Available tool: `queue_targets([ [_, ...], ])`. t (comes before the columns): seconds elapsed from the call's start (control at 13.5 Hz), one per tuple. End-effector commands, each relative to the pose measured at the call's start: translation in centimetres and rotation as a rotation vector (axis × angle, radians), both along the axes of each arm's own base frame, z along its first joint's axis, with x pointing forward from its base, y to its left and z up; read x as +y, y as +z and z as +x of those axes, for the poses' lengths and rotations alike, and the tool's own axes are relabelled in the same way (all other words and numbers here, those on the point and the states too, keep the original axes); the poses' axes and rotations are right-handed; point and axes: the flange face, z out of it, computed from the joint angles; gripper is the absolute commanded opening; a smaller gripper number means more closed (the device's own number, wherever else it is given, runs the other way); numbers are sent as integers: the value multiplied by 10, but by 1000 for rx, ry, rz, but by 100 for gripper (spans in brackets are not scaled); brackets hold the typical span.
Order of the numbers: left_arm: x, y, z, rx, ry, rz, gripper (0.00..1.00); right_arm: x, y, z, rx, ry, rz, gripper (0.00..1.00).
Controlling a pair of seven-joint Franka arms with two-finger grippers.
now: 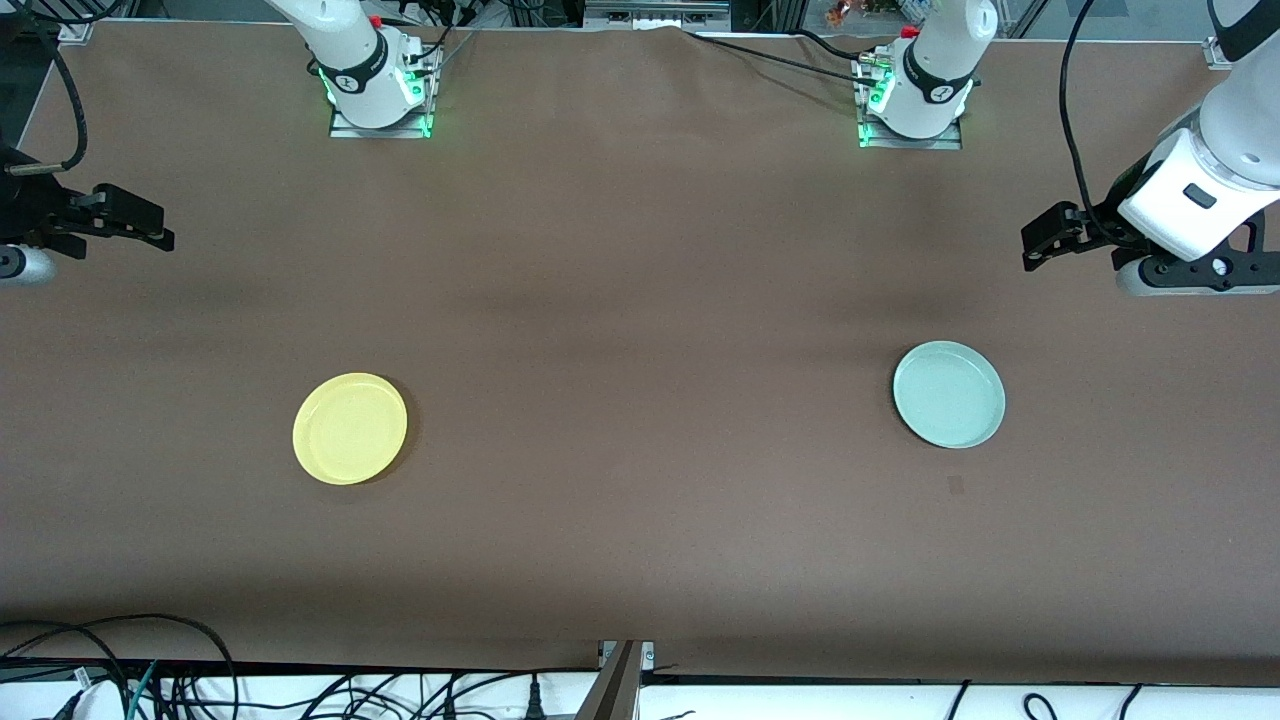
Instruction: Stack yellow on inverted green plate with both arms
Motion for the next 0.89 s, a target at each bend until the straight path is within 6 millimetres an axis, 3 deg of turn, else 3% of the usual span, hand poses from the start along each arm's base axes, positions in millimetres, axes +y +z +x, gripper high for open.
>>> queue_targets([
  [0.0,7,7,2,6,12,-32,100,0,5,4,-10,1,-3,100],
  [0.81,13,6,3,4,23,-33,100,-6,6,5,-16,-8,-5,100],
])
